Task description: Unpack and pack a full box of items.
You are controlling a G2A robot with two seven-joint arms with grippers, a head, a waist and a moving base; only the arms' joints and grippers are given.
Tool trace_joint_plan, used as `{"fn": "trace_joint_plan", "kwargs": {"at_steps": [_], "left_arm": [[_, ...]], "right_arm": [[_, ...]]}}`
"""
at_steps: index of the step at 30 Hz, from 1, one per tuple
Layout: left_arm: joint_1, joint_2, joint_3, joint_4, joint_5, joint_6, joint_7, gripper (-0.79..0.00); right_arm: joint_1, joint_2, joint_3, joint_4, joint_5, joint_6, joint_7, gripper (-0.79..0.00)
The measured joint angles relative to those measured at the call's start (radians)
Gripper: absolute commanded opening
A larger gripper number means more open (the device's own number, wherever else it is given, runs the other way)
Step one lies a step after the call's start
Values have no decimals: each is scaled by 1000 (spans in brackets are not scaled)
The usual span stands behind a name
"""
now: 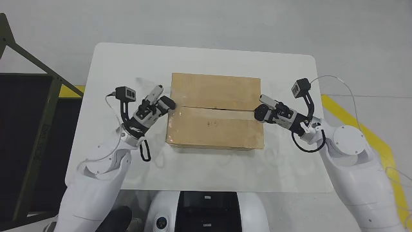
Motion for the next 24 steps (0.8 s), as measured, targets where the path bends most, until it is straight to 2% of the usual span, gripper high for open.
{"fn": "trace_joint_plan", "kwargs": {"at_steps": [9, 14, 19, 24], "left_arm": [[0, -3, 26, 1, 118, 28, 40, 0], [9, -4, 19, -12, 117, 23, 55, 0], [48, -4, -43, -46, -19, -58, 40, 0], [73, 0, -137, -39, -102, -70, 38, 0]], "right_arm": [[0, 0, 0, 0, 0, 0, 0, 0], [0, 0, 0, 0, 0, 0, 0, 0], [0, 0, 0, 0, 0, 0, 0, 0], [0, 0, 0, 0, 0, 0, 0, 0]]}}
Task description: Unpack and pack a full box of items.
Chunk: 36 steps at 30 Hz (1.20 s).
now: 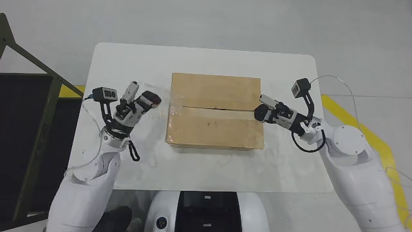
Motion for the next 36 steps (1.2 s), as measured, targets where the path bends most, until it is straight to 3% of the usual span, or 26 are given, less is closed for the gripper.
{"fn": "trace_joint_plan", "kwargs": {"at_steps": [12, 26, 36], "left_arm": [[-43, 4, -145, 161, -34, 57, 65, 0], [-131, 9, -237, 333, -7, 106, 107, 0], [-146, 16, -301, 377, 48, 130, 98, 0]], "right_arm": [[0, 0, 0, 0, 0, 0, 0, 0], [0, 0, 0, 0, 0, 0, 0, 0], [0, 0, 0, 0, 0, 0, 0, 0]]}}
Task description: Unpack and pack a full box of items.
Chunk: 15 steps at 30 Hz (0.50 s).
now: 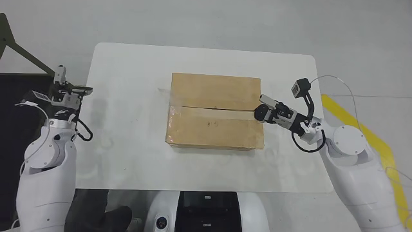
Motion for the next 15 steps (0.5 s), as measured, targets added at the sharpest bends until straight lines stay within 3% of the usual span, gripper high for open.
{"fn": "trace_joint_plan", "kwargs": {"at_steps": [15], "left_arm": [[11, 7, -89, 8, 30, -39, -29, 0]], "right_arm": [[0, 0, 0, 0, 0, 0, 0, 0]]}}
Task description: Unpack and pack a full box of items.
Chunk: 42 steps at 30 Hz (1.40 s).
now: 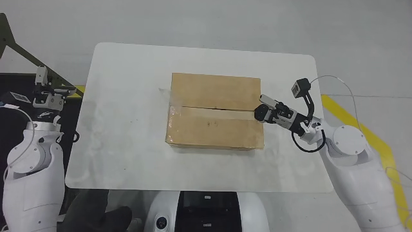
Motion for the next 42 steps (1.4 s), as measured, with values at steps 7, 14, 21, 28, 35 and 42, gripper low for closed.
{"fn": "trace_joint_plan", "kwargs": {"at_steps": [7, 14, 21, 28, 35, 42], "left_arm": [[0, 0, 0, 0, 0, 0, 0, 0], [0, 0, 0, 0, 0, 0, 0, 0], [0, 0, 0, 0, 0, 0, 0, 0], [0, 0, 0, 0, 0, 0, 0, 0], [0, 0, 0, 0, 0, 0, 0, 0], [0, 0, 0, 0, 0, 0, 0, 0]], "right_arm": [[0, 0, 0, 0, 0, 0, 0, 0], [-1, -6, -29, -42, 16, 19, -32, 0], [21, -16, -77, -101, 36, -8, -32, 0], [107, -37, -179, -110, 15, 34, -65, 0], [191, -58, -273, -101, -20, 92, -89, 0], [241, -73, -318, -76, -2, 125, -85, 0]]}}
